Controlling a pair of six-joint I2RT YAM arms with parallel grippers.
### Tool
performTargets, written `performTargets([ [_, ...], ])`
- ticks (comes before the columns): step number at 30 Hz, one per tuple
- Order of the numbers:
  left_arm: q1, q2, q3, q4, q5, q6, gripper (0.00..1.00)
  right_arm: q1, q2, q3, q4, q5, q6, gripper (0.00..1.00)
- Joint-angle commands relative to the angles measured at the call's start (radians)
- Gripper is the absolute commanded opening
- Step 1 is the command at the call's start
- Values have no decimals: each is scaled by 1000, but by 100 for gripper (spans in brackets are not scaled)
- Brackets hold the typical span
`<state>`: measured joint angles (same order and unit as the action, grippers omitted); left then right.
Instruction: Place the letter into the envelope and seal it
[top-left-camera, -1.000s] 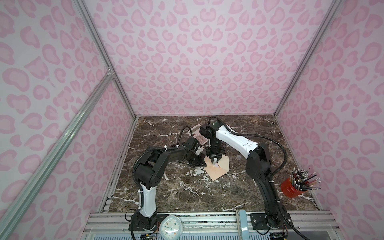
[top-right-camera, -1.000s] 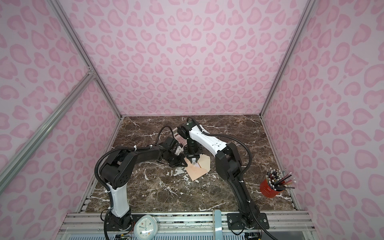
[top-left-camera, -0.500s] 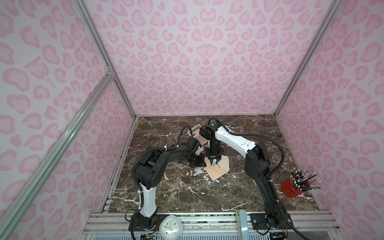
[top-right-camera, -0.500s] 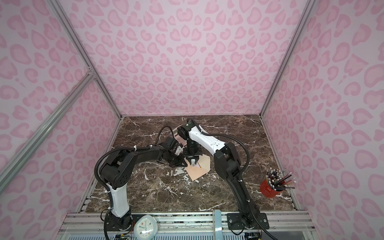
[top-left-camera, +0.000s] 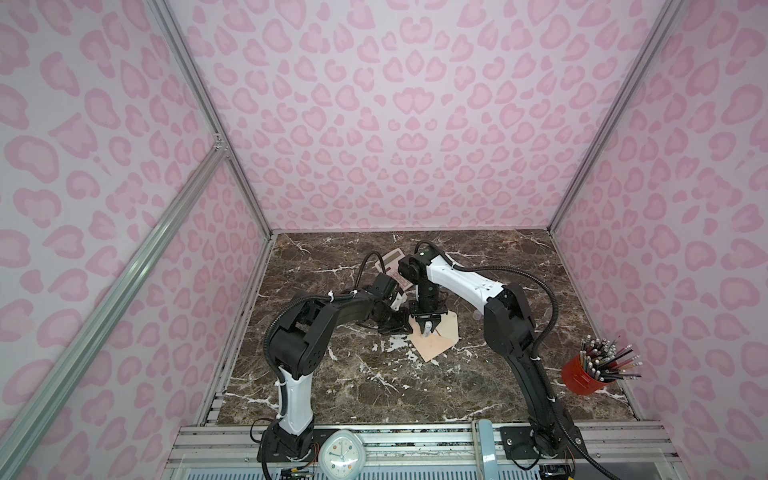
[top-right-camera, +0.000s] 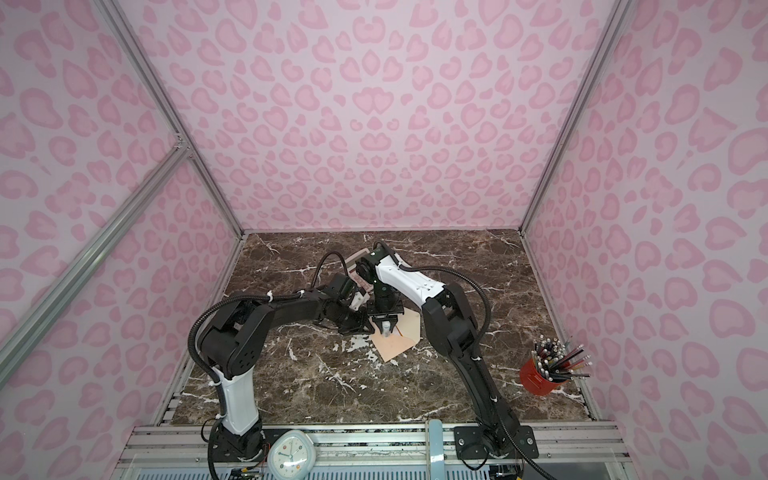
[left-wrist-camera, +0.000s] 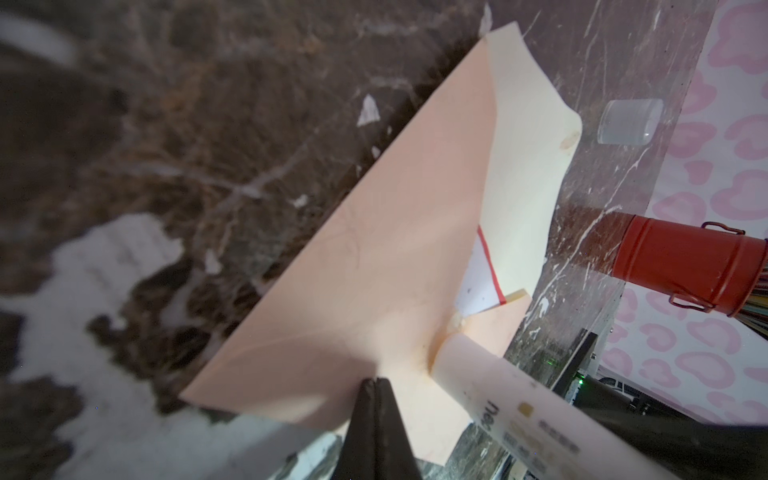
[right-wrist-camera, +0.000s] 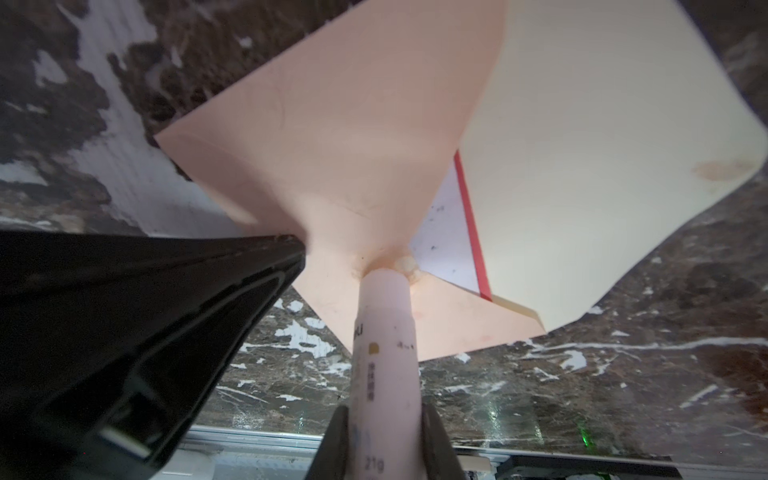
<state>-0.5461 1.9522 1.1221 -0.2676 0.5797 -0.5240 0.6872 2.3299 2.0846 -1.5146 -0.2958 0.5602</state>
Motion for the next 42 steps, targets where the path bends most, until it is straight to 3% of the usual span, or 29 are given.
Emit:
performTargets([
  [1,1,2,4,-49,-38,14,4,-4,18,11,-10,2,-5,0],
  [25,3,11,11,-53,-40,22,4,-18,51,-34,8,98,-13,0],
  [42,9,23,13,-59,-33,24,4,-34,30,-36,11,70,-6,0],
])
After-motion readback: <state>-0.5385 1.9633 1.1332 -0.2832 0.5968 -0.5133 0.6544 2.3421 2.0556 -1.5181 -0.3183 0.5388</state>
